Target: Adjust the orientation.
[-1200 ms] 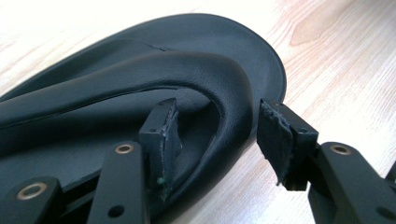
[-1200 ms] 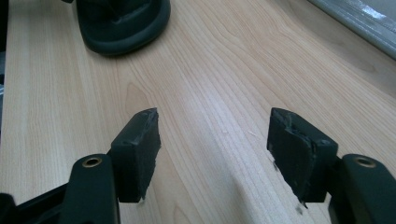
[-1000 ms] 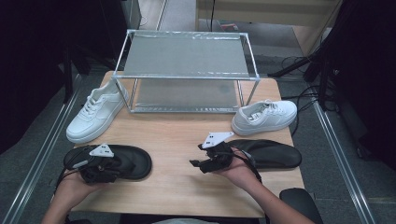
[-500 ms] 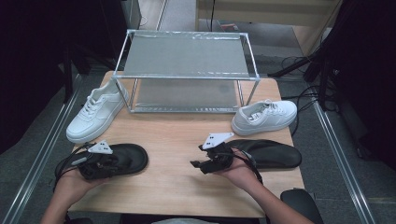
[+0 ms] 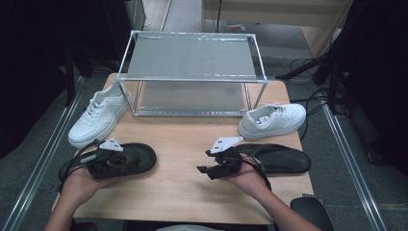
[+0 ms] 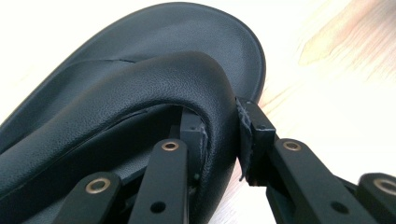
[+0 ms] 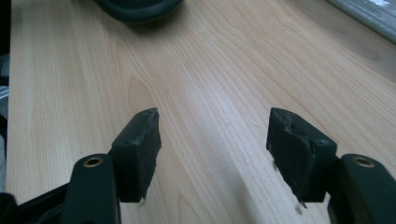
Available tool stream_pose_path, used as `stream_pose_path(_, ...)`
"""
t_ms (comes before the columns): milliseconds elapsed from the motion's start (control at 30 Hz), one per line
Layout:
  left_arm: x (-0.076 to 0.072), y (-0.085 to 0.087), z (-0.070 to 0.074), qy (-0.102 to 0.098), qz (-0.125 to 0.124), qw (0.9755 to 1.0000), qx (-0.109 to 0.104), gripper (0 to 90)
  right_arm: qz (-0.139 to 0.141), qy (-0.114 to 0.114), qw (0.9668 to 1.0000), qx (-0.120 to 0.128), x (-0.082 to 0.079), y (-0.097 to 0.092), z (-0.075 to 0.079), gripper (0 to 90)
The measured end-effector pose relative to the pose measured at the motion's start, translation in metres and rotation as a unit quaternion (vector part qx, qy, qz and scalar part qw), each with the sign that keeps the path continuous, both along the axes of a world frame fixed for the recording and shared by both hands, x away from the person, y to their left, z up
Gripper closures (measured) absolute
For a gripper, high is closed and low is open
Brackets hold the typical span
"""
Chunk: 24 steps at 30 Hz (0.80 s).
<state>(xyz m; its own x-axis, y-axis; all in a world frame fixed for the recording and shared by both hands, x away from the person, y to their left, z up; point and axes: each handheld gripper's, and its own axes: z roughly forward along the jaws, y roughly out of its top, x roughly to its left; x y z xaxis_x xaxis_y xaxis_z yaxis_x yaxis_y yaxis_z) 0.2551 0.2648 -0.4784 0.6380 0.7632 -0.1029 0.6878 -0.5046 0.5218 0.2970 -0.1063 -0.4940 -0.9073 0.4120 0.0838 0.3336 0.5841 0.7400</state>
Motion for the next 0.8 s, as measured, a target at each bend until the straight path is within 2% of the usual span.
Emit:
stream_pose_path(67, 0.002, -0.005, 0.006, 0.001, -0.002, 1.0, 0.002, 75.2, -0.004, 0.0, 1.0, 0.002, 0.0, -0.001, 0.001, 36.1)
stream_pose_path(233, 0.01, -0.019, 0.018, 0.001, -0.009, 0.9999, -0.015, 75.5, -0.01, -0.003, 0.9999, 0.007, -0.001, -0.005, 0.002, 36.2)
stream_pose_path(333, 0.018, -0.031, 0.023, 0.002, -0.016, 0.9998, -0.011, 75.6, -0.012, -0.005, 0.9999, 0.009, -0.001, -0.006, 0.003, 36.2)
stream_pose_path(400, 0.026, -0.039, 0.026, 0.006, -0.021, 0.9996, -0.016, 75.6, -0.015, -0.006, 0.9998, 0.012, -0.001, -0.008, 0.004, 36.2)
stream_pose_path(567, 0.042, -0.059, 0.03, 0.012, -0.028, 0.9989, -0.036, 75.6, -0.024, -0.008, 0.9995, 0.018, 0.0, -0.012, 0.005, 36.4)
stream_pose_path(800, 0.062, -0.096, 0.028, 0.015, -0.047, 0.9981, -0.037, 75.6, -0.034, -0.009, 0.9992, 0.021, 0.0, -0.018, 0.006, 36.4)
